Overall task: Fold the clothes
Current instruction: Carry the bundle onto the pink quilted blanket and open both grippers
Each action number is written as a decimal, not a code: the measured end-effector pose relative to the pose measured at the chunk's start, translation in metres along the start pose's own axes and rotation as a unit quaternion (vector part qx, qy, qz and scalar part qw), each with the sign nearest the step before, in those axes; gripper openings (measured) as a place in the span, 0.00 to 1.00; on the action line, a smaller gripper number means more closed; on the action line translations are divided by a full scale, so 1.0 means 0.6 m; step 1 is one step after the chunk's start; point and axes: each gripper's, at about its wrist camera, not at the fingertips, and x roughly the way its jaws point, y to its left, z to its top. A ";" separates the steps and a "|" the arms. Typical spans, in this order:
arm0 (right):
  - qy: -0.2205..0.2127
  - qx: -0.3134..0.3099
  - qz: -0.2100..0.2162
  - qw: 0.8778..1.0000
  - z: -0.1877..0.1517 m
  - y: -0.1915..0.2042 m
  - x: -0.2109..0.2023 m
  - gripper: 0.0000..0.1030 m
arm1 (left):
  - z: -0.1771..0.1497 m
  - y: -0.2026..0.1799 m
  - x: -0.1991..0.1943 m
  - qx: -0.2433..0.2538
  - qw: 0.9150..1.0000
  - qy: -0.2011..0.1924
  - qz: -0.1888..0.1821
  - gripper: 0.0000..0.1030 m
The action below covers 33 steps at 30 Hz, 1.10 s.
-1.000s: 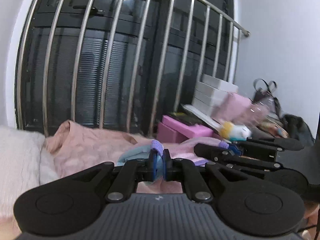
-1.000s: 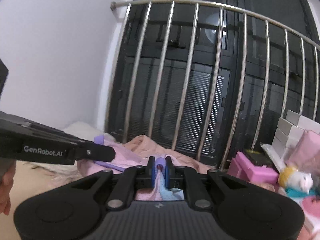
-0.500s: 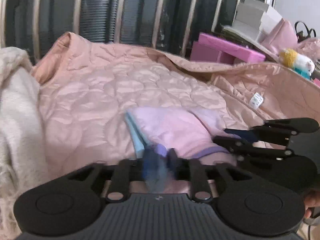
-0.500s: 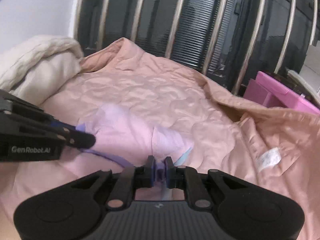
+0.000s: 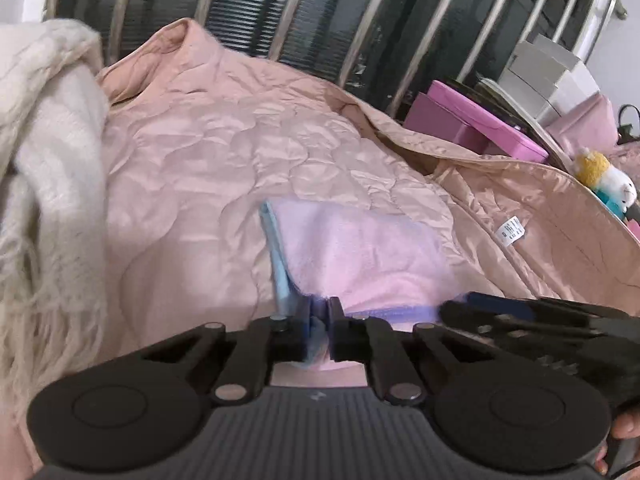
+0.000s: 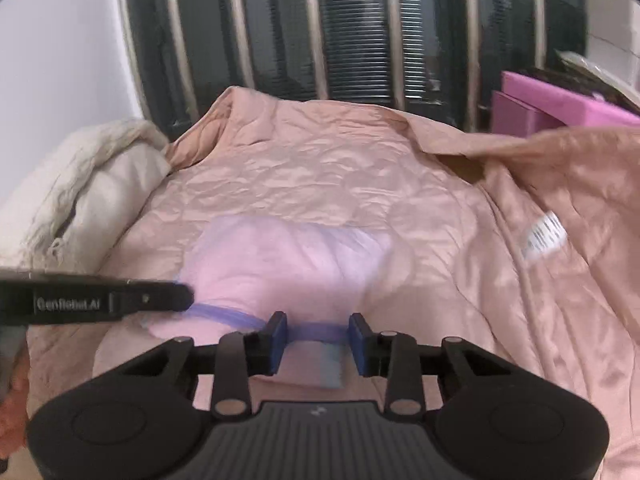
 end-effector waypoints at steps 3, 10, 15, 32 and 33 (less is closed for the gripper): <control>-0.027 0.012 0.003 1.000 0.008 -0.011 -0.037 0.31 | 0.006 0.007 -0.021 -0.020 1.000 -0.004 -0.018 0.15; 0.017 0.007 0.014 1.000 0.008 0.007 0.020 0.31 | -0.004 -0.028 0.009 0.033 0.999 -0.004 0.026 0.37; -0.018 0.008 0.015 1.000 -0.009 0.013 -0.026 0.31 | -0.022 -0.010 -0.040 0.004 0.999 -0.031 -0.010 0.38; 0.039 0.011 0.015 0.999 -0.014 -0.006 -0.044 0.10 | -0.042 -0.012 -0.053 -0.001 0.999 -0.007 0.038 0.08; 0.029 0.006 0.009 1.000 -0.012 -0.001 -0.063 0.11 | -0.046 -0.014 -0.069 0.004 0.998 -0.012 0.060 0.08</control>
